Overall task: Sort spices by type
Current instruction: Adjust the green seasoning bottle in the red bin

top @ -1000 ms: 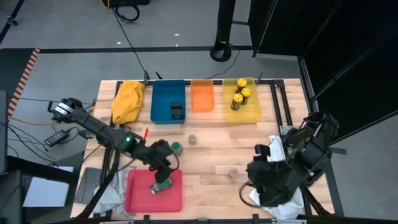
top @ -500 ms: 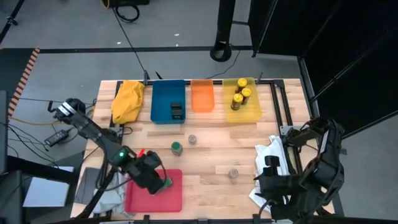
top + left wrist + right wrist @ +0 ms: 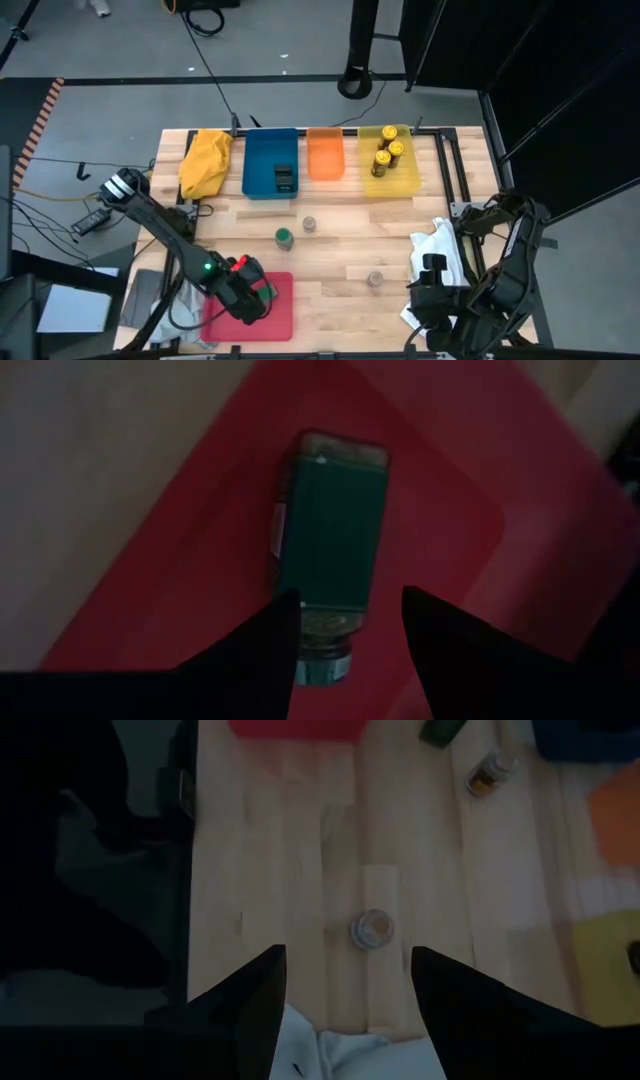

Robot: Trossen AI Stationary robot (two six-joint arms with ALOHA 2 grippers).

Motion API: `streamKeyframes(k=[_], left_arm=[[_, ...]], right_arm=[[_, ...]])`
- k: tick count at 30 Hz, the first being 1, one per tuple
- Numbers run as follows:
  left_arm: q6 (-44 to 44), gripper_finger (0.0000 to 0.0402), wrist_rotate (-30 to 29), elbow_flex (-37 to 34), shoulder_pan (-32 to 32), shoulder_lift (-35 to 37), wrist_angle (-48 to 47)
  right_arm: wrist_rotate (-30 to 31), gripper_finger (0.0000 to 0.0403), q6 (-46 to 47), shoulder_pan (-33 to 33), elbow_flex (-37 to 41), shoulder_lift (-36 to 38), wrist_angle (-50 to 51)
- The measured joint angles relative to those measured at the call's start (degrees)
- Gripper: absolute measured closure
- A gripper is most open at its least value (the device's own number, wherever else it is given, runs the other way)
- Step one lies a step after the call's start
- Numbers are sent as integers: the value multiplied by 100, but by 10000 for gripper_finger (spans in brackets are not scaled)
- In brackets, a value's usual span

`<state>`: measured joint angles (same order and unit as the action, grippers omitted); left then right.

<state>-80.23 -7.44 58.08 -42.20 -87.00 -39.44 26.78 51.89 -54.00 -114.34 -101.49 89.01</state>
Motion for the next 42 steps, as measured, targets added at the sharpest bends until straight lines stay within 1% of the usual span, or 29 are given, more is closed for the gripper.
streamKeyframes(k=[6,15,23,28,34,42], left_arm=[[-89,220,222,5,-57,-248,93],[-396,221,457,4,-125,-354,88],[-374,249,416,4,-185,-356,84],[-68,253,520,4,-185,-356,79],[823,254,859,4,-181,-356,75],[1428,253,1047,2,-168,-356,87]], right_arm=[[-45,179,71,0,205,0,-59],[-91,179,110,0,388,-1,-67],[-91,179,108,0,388,-2,-70],[-91,179,110,0,388,-2,-80],[-91,179,106,0,388,0,-85],[-89,179,93,0,388,-2,-86]])
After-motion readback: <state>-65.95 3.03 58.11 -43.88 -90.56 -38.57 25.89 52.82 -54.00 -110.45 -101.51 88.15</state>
